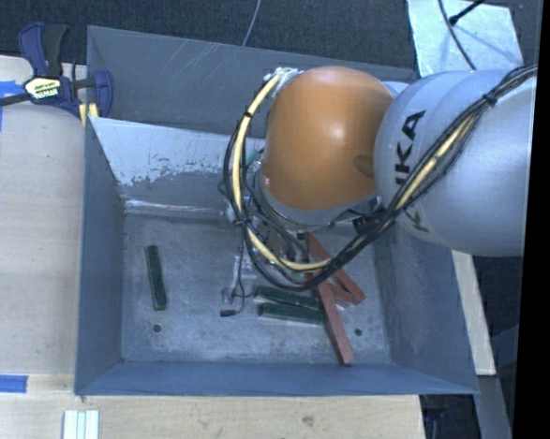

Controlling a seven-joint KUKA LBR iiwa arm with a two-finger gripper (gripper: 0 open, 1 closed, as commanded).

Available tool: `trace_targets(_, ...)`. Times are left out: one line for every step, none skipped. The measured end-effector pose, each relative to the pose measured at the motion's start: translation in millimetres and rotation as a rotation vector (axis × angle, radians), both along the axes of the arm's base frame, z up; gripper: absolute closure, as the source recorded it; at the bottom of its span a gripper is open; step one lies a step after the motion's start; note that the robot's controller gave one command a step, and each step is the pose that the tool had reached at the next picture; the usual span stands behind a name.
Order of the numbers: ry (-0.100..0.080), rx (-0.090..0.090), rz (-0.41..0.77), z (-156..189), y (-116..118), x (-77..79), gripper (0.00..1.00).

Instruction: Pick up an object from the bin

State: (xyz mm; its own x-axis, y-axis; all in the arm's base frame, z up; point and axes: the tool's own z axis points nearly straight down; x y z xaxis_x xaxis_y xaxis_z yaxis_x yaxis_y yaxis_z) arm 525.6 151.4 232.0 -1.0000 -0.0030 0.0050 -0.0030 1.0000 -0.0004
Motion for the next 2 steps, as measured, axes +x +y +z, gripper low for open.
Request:
trace_targets(-0.008, 0.002, -0.003, 4, -1, 1.8, 0.00)
trace_targets(-0.009, 0.000, 0.186, -53, 41, 34.4, 0.00)
